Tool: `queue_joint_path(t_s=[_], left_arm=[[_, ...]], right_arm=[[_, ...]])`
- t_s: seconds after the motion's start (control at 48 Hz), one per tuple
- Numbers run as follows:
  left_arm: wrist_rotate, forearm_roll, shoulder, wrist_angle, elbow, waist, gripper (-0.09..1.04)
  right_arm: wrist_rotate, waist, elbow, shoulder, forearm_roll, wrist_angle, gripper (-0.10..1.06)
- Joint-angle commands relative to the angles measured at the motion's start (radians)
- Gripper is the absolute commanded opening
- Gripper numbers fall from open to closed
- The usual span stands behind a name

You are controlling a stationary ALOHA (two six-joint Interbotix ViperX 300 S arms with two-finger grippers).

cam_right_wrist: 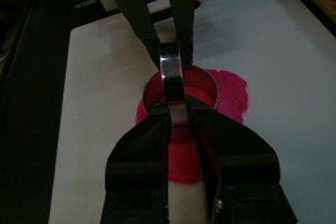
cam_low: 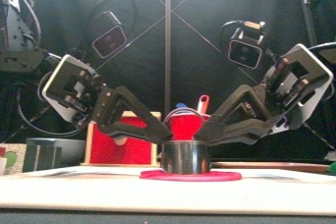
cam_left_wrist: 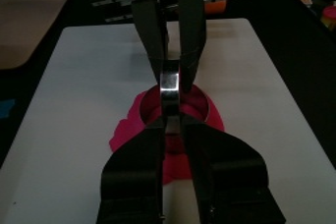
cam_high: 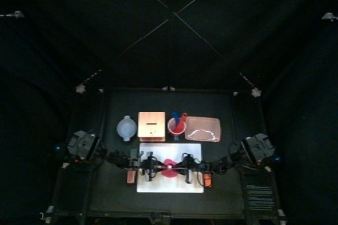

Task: Get the cutter from the drawer then cut the dough then place the extra dough in the bowl
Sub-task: Cut the dough

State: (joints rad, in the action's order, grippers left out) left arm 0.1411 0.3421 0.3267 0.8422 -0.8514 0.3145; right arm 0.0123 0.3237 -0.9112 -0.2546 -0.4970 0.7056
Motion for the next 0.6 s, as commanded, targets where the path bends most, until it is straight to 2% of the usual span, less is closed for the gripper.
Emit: queue_joint_path(t_s=[0.021, 0.396, 0.604], left_arm=[[0.003, -0.005, -0.025, -0.015, 0.006, 0.005, 0.52], [-0.003, -0.003, 0.006, -0.069, 0.012, 0.005, 0.52], [-0.006, -0.003, 0.046, -0.069, 0.021, 0.009, 0.45]], right_arm=[[0.006, 0.003, -0.025, -0.014, -0.008, -0.052, 0.43], [0.005, 0.002, -0.035, -0.015, -0.025, -0.058, 0.43], [0.005, 0.002, -0.028, -0.015, -0.023, -0.064, 0.43]])
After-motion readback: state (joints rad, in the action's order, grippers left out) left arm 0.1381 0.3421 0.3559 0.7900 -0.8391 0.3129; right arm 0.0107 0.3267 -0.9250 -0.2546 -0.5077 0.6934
